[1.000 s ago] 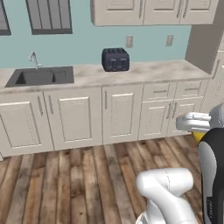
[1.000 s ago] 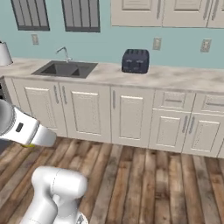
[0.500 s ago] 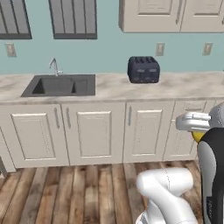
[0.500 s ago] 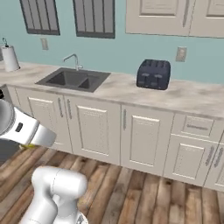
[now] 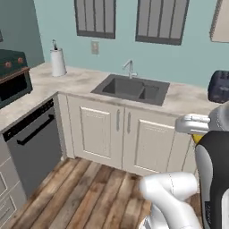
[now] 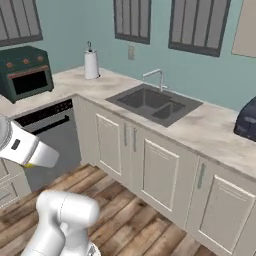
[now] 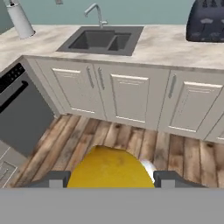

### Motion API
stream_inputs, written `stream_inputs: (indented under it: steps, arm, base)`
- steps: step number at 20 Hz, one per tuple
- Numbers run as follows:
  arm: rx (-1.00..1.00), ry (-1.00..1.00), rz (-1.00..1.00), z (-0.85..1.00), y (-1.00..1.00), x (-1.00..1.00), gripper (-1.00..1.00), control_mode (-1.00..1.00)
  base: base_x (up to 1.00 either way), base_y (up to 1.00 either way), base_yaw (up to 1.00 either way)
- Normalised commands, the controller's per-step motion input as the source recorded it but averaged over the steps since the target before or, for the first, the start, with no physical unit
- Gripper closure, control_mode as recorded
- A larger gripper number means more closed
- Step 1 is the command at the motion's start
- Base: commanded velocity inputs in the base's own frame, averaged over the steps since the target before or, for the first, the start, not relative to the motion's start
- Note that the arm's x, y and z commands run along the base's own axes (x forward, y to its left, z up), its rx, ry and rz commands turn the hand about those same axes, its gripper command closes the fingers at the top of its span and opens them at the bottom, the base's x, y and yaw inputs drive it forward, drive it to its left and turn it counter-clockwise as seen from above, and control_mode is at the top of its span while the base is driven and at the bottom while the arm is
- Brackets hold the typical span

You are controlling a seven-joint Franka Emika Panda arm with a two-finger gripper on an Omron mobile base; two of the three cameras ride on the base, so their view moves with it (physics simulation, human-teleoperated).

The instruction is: Retrieve a lemon from the fridge and place it on the cutting board with the fish.

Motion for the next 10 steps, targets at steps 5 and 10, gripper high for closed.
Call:
stream_inputs:
  steps: [5, 10]
  arm:
    - [0.00, 0.00, 0.00, 0.00, 0.00, 0.00, 1.00, 1.00]
    - [0.00, 0.00, 0.00, 0.00, 0.00, 0.00, 1.00, 1.00]
  base:
    - [0.40, 0.25, 0.79]
    - [0.32, 0.29, 0.80]
